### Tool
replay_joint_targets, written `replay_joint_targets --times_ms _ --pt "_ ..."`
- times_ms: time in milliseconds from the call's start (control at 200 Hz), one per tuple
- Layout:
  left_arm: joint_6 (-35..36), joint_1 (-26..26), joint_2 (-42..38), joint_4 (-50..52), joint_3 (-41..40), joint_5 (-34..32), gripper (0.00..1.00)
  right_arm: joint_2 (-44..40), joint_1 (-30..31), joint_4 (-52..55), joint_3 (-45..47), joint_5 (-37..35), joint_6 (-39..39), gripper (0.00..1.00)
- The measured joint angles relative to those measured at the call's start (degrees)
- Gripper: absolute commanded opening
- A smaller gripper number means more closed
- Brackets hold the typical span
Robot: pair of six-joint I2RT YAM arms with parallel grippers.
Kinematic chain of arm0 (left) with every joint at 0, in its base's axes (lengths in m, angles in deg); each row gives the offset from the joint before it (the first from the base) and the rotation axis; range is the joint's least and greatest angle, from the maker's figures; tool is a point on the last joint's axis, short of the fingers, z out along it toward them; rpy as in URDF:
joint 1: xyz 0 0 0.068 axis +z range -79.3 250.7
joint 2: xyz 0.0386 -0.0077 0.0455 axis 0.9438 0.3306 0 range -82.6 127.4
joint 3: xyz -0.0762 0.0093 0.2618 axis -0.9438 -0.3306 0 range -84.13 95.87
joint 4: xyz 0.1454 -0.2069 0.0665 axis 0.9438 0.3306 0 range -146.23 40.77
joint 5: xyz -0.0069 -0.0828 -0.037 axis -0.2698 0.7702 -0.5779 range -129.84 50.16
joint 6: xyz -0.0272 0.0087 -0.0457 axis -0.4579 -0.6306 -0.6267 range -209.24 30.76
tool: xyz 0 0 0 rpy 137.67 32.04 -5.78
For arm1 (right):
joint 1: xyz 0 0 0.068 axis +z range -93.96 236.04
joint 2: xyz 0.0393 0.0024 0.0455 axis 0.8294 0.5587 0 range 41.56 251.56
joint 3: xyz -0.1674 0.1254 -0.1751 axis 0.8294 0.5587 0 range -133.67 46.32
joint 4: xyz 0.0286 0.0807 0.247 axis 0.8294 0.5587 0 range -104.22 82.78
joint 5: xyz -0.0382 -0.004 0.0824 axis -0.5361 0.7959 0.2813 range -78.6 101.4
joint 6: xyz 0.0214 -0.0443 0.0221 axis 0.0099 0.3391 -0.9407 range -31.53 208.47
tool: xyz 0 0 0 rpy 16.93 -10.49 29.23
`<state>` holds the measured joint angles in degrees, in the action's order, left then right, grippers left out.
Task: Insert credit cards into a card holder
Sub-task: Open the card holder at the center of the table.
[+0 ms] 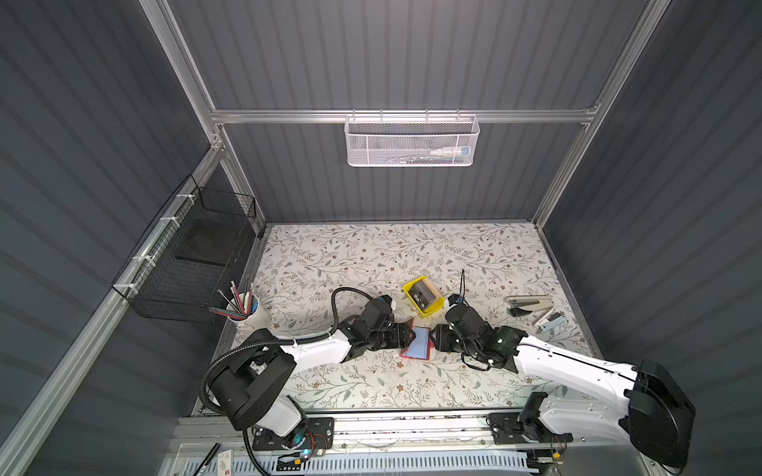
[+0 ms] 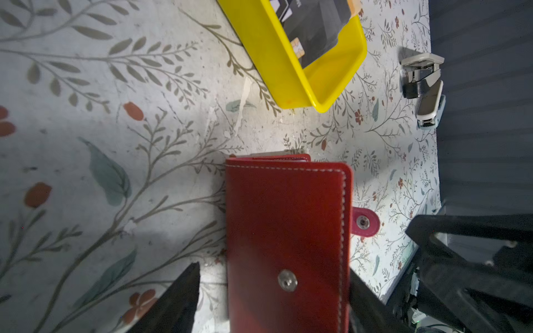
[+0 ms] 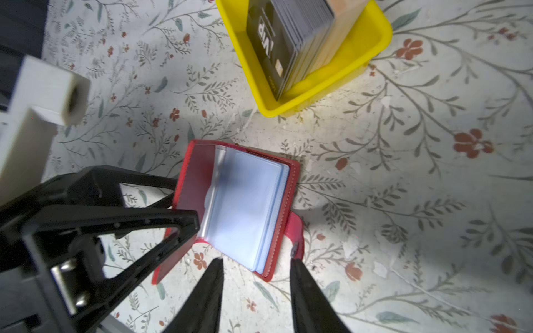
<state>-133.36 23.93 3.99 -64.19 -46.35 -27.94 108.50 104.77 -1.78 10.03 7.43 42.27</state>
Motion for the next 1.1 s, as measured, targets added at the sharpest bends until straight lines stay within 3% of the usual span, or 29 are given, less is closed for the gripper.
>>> replay_joint_targets --times_ms 215,430,800,1101 --pt "0.02 1.11 -1.18 -0.68 -0.42 0.61 0.72 1.01 -0.02 -4.81 -0.04 4.9 -0.31 0.33" --pt "0.5 2.4 -3.43 0.46 -0.68 0.81 0.71 8.72 0.04 -8.39 -1.27 9.97 -0.15 0.25" --pt "1.51 3.96 -5.44 3.1 -0.9 1.9 0.68 16.83 0.13 -11.52 -4.15 12.07 -0.26 0.21" --pt "3.34 4.11 -9.64 7.65 -0.9 2.95 0.59 22.14 0.13 -14.6 -5.09 13.77 -0.42 0.19"
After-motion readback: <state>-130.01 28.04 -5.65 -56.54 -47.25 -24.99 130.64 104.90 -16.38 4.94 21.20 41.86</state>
